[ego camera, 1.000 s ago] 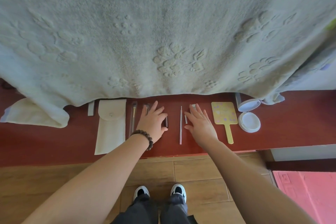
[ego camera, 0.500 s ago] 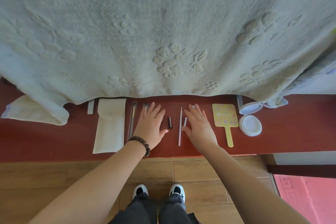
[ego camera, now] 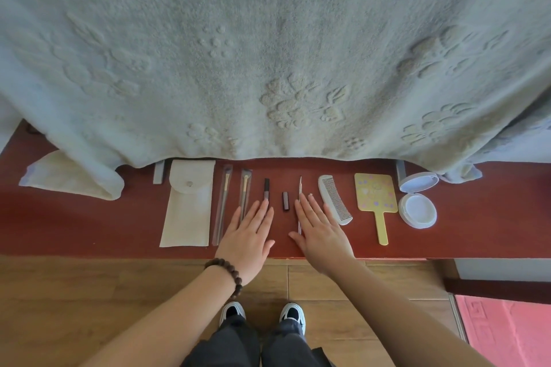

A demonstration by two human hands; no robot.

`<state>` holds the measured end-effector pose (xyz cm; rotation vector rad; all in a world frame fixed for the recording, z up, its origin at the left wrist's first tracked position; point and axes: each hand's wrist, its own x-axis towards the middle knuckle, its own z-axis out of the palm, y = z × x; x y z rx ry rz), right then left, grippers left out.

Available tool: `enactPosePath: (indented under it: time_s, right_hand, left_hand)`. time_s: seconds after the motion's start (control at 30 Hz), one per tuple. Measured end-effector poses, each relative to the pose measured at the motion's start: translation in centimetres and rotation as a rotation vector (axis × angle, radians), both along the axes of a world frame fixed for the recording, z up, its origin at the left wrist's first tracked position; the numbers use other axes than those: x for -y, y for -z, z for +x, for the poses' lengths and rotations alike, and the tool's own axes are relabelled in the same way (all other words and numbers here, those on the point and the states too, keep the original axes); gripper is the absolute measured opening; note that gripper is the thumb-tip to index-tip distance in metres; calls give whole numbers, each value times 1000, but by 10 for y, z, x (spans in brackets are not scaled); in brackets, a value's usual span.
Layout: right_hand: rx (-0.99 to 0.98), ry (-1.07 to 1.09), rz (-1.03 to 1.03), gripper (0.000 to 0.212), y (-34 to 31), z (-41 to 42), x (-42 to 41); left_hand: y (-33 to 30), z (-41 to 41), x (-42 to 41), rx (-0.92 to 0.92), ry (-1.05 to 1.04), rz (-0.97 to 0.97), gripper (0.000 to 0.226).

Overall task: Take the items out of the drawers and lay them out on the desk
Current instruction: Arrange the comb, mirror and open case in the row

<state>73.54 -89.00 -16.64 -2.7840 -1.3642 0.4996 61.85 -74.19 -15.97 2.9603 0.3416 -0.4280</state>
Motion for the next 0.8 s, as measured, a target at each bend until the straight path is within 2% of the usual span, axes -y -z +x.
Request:
enactPosePath:
  time_s: [0.27,0.43,0.57,0.63,0.7,0.8]
  right_hand:
    - [6,-41,-54,83,-2,4,0]
    - [23,-37,-49,83,-6,3,-1]
    - [20,35,56,77,-19,-10,-16]
    - [-17,2,118,72,-24,-26,-35]
    - [-56,-83,128,66,-24,-45,-59]
    - [-71,-225,65,61,-15,-68,-91]
  left_hand:
    - [1,-1,-5,-30,3,-6,64]
    - [3,-5,-6,39,-27,-34,64]
    - [-8,-29,-32,148,-157,1,65]
    - [-10,-48,-52,169,-261,8,62]
    - [-8,-65,-66,93,-351,9,64]
    - [-1,-79,-70,-5,-378,2,68]
